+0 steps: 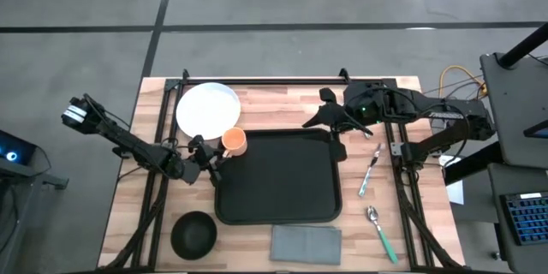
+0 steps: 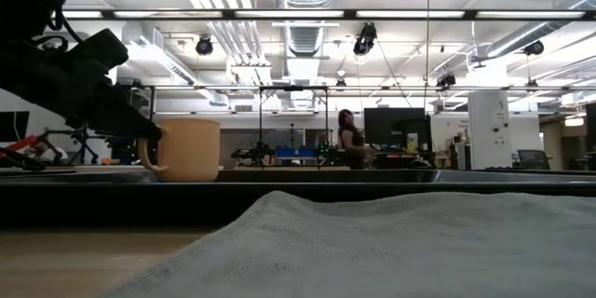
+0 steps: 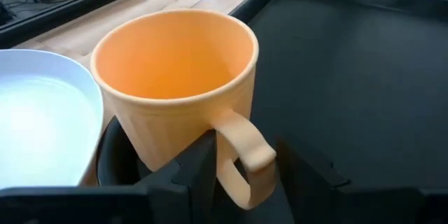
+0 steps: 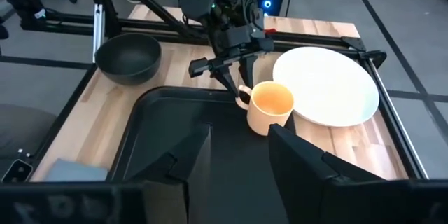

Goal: Set up tray
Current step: Put the orange plastic mug on the serving tray, then put the white plate on the serving tray

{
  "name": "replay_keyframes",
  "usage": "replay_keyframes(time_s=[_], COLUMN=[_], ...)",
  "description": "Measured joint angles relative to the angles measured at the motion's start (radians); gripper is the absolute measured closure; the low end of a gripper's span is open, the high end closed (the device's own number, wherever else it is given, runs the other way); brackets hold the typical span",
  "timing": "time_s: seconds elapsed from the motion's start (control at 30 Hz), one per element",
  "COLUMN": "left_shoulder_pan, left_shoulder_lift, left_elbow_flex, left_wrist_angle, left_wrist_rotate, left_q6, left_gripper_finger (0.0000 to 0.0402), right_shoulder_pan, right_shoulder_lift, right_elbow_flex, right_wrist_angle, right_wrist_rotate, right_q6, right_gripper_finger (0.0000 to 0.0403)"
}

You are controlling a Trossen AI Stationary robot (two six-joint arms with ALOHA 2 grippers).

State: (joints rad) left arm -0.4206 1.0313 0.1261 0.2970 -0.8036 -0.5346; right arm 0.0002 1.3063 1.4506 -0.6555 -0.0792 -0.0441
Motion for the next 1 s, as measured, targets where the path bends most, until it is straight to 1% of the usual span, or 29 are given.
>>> replay_keyframes(time_s=[0.2,0.43,0.6,0.7,0.8,1.0], left_shoulder_pan=[0.0,0.0,0.0,0.0,0.0,0.0], left_shoulder_lift=[-0.011,-0.044,-0.083,-0.113,-0.147,-0.213], left_elbow_flex=[0.0,0.0,0.016,0.049,0.101,0.253], left_wrist_angle=[-0.023,-0.129,-0.204,-0.296,-0.391,-0.695], left_wrist_rotate=[-0.001,0.001,0.019,0.028,0.064,0.069], left_q6=[-0.024,-0.163,-0.183,-0.184,-0.177,-0.138], left_gripper_finger=[0.027,0.027,0.027,0.0269,0.0269,0.0269], right_shoulder_pan=[0.0,0.0,0.0,0.0,0.0,0.0], right_shoulder_lift=[-0.002,-0.003,-0.003,-0.003,-0.003,-0.003], right_elbow_flex=[0.0,0.0,0.0,0.0,0.0,0.0], right_wrist_angle=[-0.023,-0.024,-0.025,-0.028,-0.031,-0.045], right_wrist_rotate=[0.0,0.001,0.001,0.002,0.002,0.002], right_q6=[0.0,-0.003,-0.008,-0.008,-0.008,-0.012], right_gripper_finger=[0.0273,0.0273,0.0279,0.028,0.0276,0.027])
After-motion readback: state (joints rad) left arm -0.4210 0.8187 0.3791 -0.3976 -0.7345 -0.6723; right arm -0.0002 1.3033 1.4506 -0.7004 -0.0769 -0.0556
